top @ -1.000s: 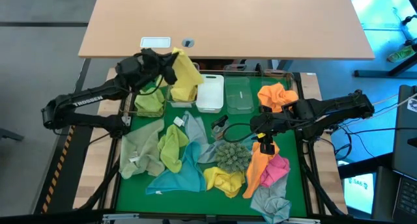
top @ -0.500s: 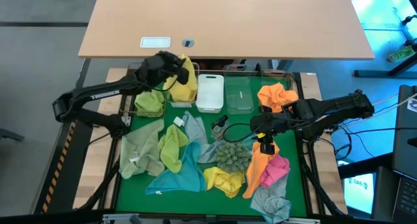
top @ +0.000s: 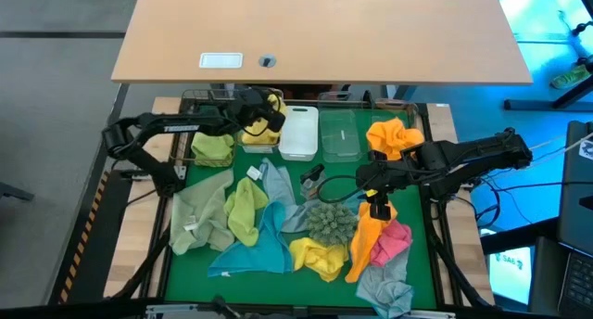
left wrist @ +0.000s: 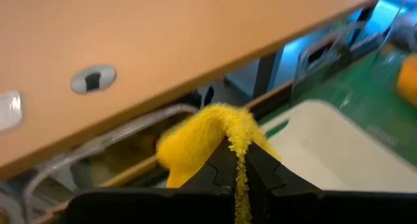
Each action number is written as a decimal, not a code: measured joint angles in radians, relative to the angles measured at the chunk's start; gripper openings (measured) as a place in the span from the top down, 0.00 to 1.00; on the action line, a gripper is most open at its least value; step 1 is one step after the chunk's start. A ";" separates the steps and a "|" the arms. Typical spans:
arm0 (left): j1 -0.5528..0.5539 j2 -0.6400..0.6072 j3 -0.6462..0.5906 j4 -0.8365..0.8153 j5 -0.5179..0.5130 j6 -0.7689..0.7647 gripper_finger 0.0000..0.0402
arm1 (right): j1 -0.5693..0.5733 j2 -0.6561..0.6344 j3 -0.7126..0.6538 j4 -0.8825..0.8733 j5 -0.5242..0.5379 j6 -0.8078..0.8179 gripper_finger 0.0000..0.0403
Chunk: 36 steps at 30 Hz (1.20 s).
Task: Sort microfiber towel by color & place in baskets
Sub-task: Put the left yellow microfiber towel into the left transparent bin
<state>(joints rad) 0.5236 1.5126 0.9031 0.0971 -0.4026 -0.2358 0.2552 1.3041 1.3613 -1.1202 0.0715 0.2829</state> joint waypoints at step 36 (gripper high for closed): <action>0.006 0.093 0.000 -0.270 -0.060 0.060 0.77 | 0.000 0.000 0.000 0.000 0.000 0.000 0.62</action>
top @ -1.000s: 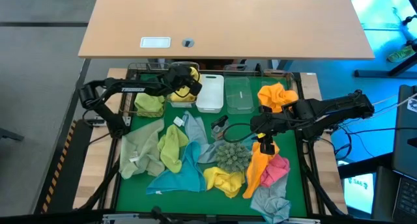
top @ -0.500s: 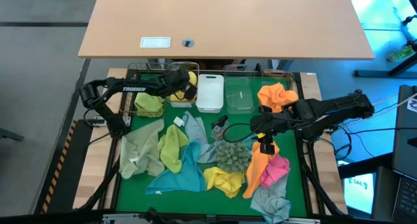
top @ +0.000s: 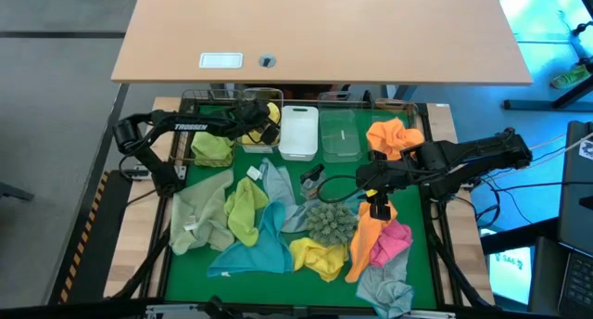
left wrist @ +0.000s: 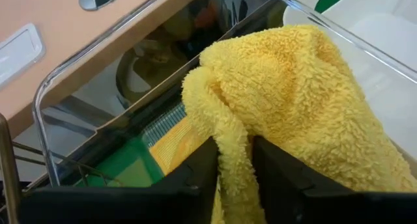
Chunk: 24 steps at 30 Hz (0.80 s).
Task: Sort microfiber towel by color & place in baskets
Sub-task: Put the left yellow microfiber towel into the left transparent bin, then put the orange microfiber towel into the right transparent bin
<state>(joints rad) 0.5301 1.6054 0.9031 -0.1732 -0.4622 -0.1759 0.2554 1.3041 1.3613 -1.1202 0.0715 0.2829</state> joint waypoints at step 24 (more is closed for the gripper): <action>-0.001 0.000 0.361 -0.378 0.000 0.150 0.59 | 0.000 0.000 0.000 -0.006 -0.028 0.005 0.62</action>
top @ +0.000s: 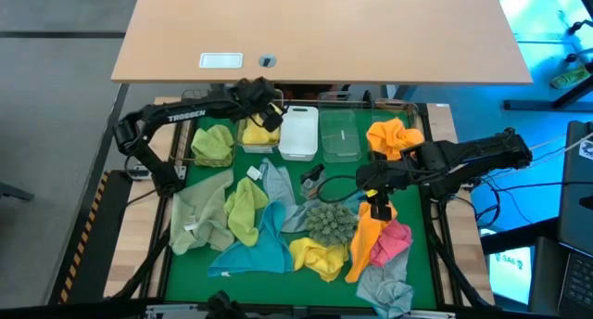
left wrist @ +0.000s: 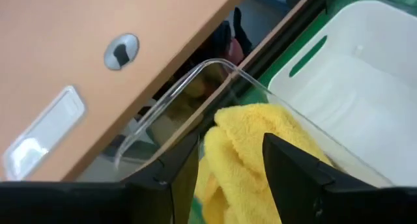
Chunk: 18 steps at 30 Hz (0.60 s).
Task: Sort microfiber towel by color & place in baskets
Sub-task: Put the orange microfiber towel into the right transparent bin
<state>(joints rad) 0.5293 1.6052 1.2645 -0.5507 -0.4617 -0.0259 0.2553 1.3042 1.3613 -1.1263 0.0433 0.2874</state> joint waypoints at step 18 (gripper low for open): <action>-0.114 -0.001 0.214 -0.199 0.129 0.063 0.59 | 0.094 0.001 -0.109 -0.103 -0.040 0.097 0.62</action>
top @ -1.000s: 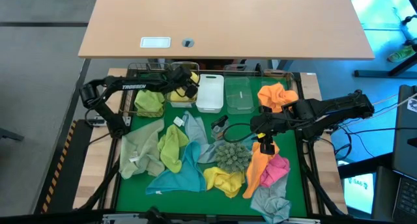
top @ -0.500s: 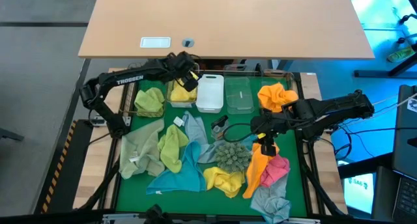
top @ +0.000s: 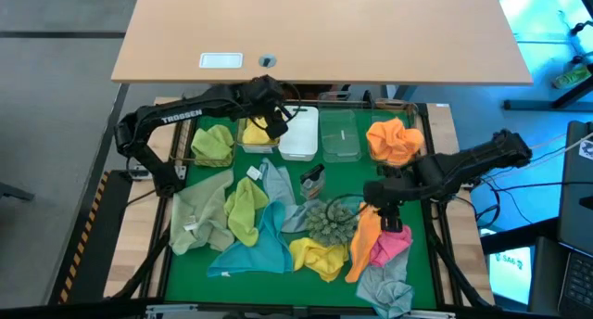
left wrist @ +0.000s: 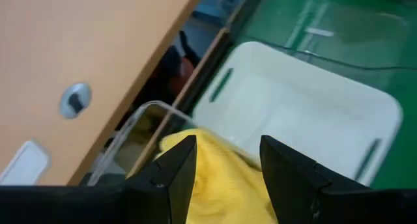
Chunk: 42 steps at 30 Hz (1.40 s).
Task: Sort microfiber towel by color & place in baskets
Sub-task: Put the orange microfiber towel into the right transparent bin
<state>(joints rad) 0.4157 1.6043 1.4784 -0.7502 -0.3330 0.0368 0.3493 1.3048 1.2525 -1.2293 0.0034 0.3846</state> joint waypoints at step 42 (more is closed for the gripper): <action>-0.151 0.000 0.000 0.003 0.009 -0.006 0.59 | 0.004 0.038 -0.331 0.367 -0.097 -0.293 0.62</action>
<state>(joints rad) 0.2646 1.6043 1.4784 -0.7475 -0.3241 0.0303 0.3534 1.3424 0.9215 -0.8626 -0.0939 0.0920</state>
